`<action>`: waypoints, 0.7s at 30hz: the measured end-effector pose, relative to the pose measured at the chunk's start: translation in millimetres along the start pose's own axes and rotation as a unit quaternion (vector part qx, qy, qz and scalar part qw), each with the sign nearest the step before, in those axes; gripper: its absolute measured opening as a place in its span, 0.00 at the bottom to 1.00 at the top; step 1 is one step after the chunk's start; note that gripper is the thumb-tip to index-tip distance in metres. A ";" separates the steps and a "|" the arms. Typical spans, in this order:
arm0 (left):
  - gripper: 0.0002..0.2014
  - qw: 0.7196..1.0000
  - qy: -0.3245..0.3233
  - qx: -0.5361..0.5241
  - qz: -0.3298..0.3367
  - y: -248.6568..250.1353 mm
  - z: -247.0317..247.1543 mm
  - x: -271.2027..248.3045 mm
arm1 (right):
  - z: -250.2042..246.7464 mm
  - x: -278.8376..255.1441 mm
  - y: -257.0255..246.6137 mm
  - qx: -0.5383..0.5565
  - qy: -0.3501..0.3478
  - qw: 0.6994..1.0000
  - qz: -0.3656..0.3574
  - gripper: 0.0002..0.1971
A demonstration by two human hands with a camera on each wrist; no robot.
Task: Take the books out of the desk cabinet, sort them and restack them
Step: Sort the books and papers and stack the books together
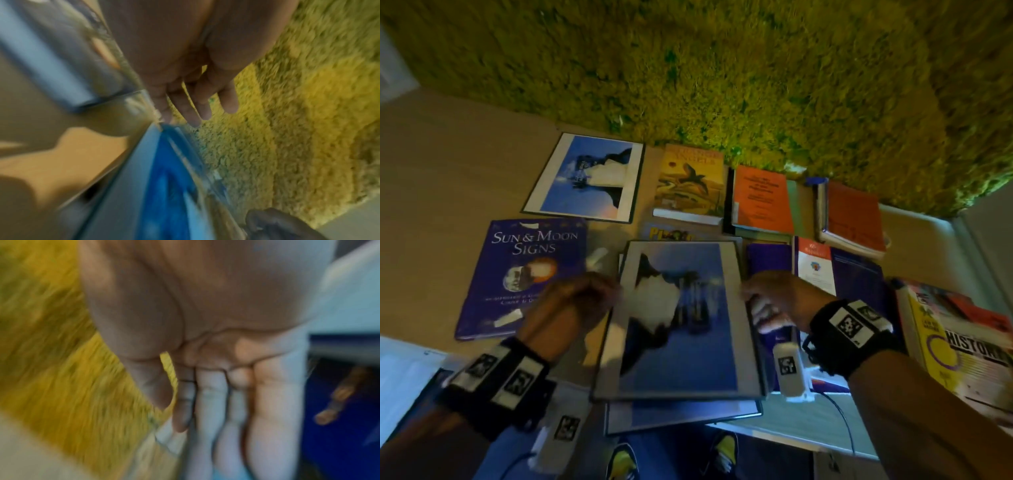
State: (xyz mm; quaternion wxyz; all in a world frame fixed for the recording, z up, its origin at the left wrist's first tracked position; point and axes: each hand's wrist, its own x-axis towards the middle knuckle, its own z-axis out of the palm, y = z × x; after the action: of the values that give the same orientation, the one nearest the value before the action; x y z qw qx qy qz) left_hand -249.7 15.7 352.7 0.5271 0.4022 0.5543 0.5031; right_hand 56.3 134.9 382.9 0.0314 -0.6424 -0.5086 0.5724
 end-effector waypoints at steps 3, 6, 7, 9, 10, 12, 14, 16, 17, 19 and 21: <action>0.10 0.995 0.050 0.080 -0.035 -27.8 4.7 5.1 | 14.3 -3.4 0.8 -0.148 -0.014 0.989 0.012 0.16; 0.23 0.961 0.044 0.266 -0.058 -44.5 13.8 21.1 | 28.3 -5.9 -0.4 -0.249 0.029 0.968 -0.012 0.21; 0.27 0.948 0.041 0.305 -0.083 -45.5 18.0 24.9 | 32.2 -4.2 0.3 -0.294 0.044 0.954 -0.022 0.25; 0.31 0.934 0.040 0.341 -0.100 -37.2 26.0 27.2 | 39.6 1.8 4.4 -0.375 0.070 0.923 -0.044 0.32; 0.31 0.936 0.035 0.336 -0.098 -34.4 27.8 28.5 | 41.9 4.7 6.7 -0.389 0.078 0.917 -0.047 0.35; 0.31 0.947 0.030 0.307 -0.089 -28.2 29.5 27.6 | 44.0 9.3 11.0 -0.384 0.082 0.919 -0.044 0.38; 0.29 0.956 0.035 0.280 -0.078 -26.5 29.2 26.7 | 43.0 10.5 12.1 -0.360 0.073 0.929 -0.040 0.40; 0.25 0.961 0.049 0.266 -0.064 -25.7 28.9 28.2 | 39.9 9.8 11.8 -0.298 0.060 0.952 -0.026 0.39; 0.24 0.962 0.060 0.263 -0.054 -23.0 28.8 29.0 | 37.8 9.5 11.6 -0.259 0.060 0.964 -0.017 0.38; 0.21 0.965 0.083 0.245 -0.033 -20.6 28.6 32.5 | 33.7 9.1 11.1 -0.202 0.067 0.977 -0.006 0.34; 0.14 0.974 0.095 0.204 -0.020 -17.1 28.6 35.8 | 31.5 9.0 11.3 -0.179 0.075 0.981 -0.004 0.31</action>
State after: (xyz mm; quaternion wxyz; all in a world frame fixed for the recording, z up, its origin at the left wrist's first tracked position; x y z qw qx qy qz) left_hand -224.3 51.5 331.3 0.3887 0.4403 0.7006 0.4052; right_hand 37.5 118.6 358.8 -0.0438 -0.6764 -0.6020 0.4221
